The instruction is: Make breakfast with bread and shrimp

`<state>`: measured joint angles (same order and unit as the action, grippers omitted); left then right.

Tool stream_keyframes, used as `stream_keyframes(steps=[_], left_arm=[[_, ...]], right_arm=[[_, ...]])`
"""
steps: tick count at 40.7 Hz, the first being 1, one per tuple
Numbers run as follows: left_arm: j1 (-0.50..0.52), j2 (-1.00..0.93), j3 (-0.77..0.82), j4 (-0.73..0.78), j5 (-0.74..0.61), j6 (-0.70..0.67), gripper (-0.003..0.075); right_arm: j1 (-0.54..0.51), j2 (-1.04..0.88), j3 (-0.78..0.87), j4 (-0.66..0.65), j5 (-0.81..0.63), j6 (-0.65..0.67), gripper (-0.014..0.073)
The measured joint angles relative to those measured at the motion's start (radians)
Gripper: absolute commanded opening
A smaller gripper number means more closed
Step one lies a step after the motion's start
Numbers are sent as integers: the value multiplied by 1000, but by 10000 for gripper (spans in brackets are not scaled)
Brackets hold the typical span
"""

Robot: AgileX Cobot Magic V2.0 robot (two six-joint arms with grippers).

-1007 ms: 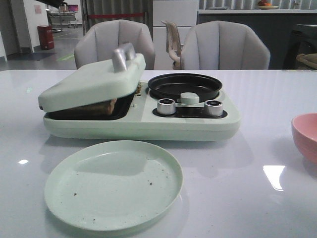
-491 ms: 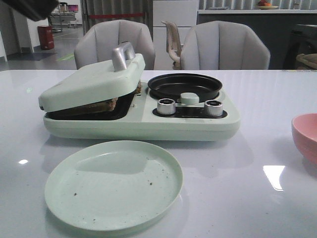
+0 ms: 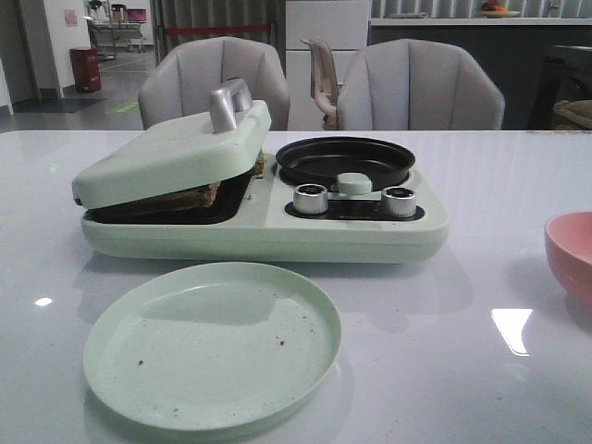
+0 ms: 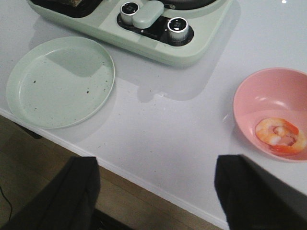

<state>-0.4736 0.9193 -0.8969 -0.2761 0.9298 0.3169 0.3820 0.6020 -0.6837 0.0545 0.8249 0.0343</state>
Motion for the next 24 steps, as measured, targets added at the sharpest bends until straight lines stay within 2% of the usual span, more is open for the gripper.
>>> stream_keyframes(steps=[4, 12, 18, 24], left_arm=[[0, 0, 7, 0, -2, 0, 101], [0, 0, 7, -2, -4, 0, 101], [0, 0, 7, -2, -6, -1, 101], [0, 0, 7, -2, -6, -1, 101]], right_arm=[[0, 0, 0, -14, 0, 0, 598], [-33, 79, -7, -184, 36, 74, 532], [-105, 189, -29, -286, 63, 111, 493], [-228, 330, -76, -304, 72, 116, 493]])
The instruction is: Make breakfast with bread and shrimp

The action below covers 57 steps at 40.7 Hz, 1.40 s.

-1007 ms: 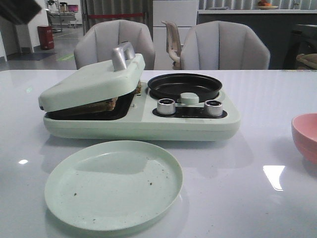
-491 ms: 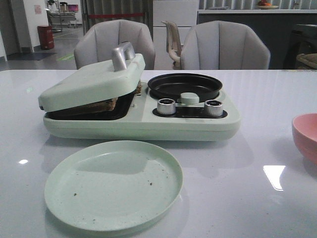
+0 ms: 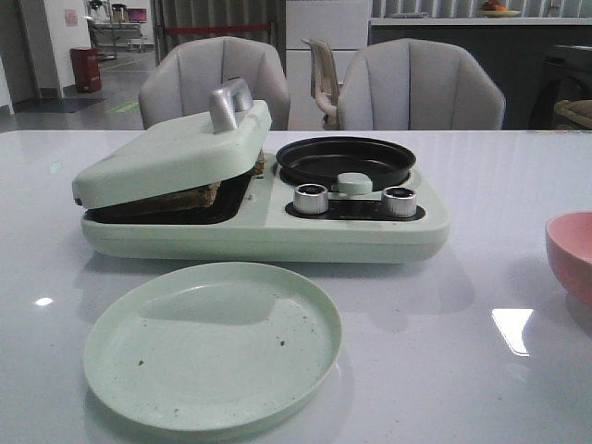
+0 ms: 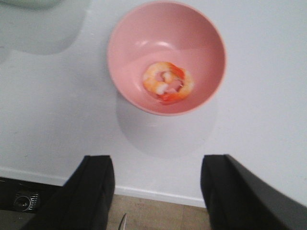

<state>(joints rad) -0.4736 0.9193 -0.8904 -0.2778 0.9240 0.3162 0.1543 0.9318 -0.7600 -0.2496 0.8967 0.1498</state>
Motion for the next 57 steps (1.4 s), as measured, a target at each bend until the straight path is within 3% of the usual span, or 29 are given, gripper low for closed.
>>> stream_keyframes(steps=[10, 18, 31, 41, 57], left_arm=[[0, 0, 0, 0, 0, 0, 101], [0, 0, 0, -2, 0, 0, 101], [0, 0, 0, -3, 6, -2, 101], [0, 0, 0, -3, 7, -2, 101], [0, 0, 0, -3, 8, -2, 101]], right_arm=[[-240, 259, -109, 35, -2, -1, 493], [-335, 457, -200, 140, -27, -101, 493], [-349, 728, -366, 202, -46, -183, 479], [-349, 843, -442, 202, -42, -213, 309], [-349, 863, -457, 202, -24, -240, 173]])
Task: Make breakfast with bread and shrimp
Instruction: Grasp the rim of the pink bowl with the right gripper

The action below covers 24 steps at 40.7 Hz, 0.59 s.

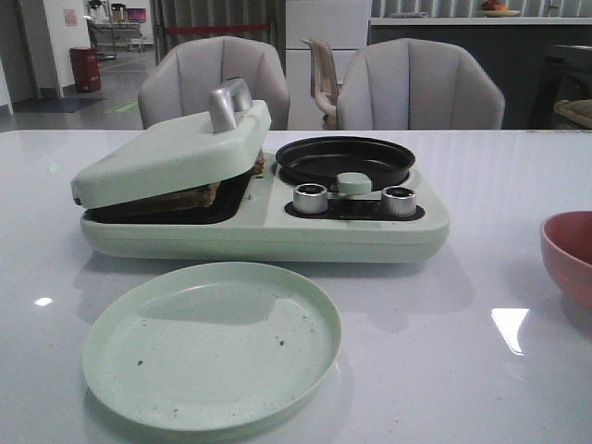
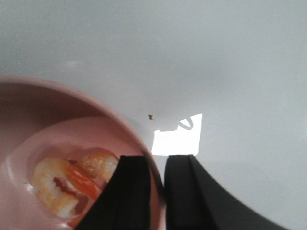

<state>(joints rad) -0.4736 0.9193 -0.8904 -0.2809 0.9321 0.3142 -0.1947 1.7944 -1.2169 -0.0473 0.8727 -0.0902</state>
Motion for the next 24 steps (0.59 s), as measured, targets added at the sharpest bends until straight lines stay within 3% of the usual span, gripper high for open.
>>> stream_keyframes(steps=[9, 15, 24], left_arm=[[0, 0, 0, 0, 0, 0, 101], [0, 0, 0, 0, 0, 0, 101], [0, 0, 0, 0, 2, -2, 101]], right_arm=[[0, 0, 0, 3, 17, -21, 123], [0, 0, 0, 3, 17, -25, 29], [0, -2, -5, 6, 15, -25, 35]])
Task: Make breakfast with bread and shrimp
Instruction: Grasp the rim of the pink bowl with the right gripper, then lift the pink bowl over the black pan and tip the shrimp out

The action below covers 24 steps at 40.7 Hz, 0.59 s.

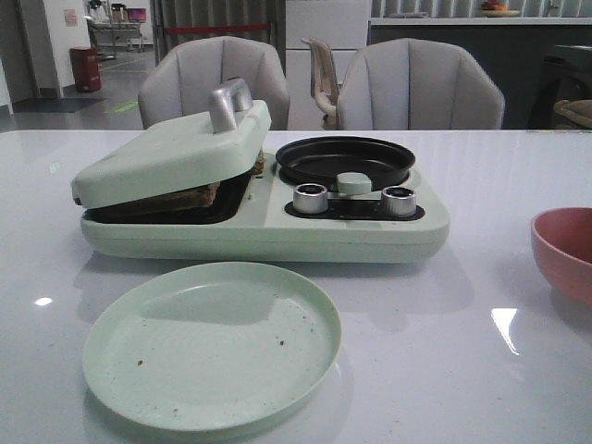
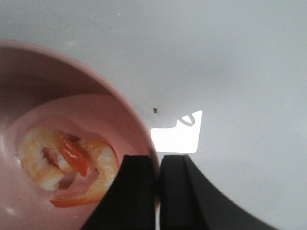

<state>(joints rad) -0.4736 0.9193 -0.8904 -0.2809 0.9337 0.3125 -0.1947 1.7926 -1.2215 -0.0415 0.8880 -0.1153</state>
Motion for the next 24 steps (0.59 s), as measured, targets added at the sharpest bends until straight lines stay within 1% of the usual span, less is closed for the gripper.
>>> stream_keyframes(steps=[5, 9, 15, 17, 20, 24], left_arm=[[0, 0, 0, 0, 0, 0, 101], [0, 0, 0, 0, 0, 0, 101], [0, 0, 0, 0, 0, 0, 101], [0, 0, 0, 0, 0, 0, 101], [0, 0, 0, 0, 0, 0, 101], [0, 0, 0, 0, 0, 0, 101]], right_arm=[[20, -20, -43, -9, 2, -1, 35], [72, -53, -112, -59, 2, -4, 36], [204, -85, -237, -174, 2, -4, 43], [274, -87, -280, -232, -3, -2, 43], [343, -87, -322, -305, -24, 8, 43], [444, -87, -350, -444, -87, 52, 43]])
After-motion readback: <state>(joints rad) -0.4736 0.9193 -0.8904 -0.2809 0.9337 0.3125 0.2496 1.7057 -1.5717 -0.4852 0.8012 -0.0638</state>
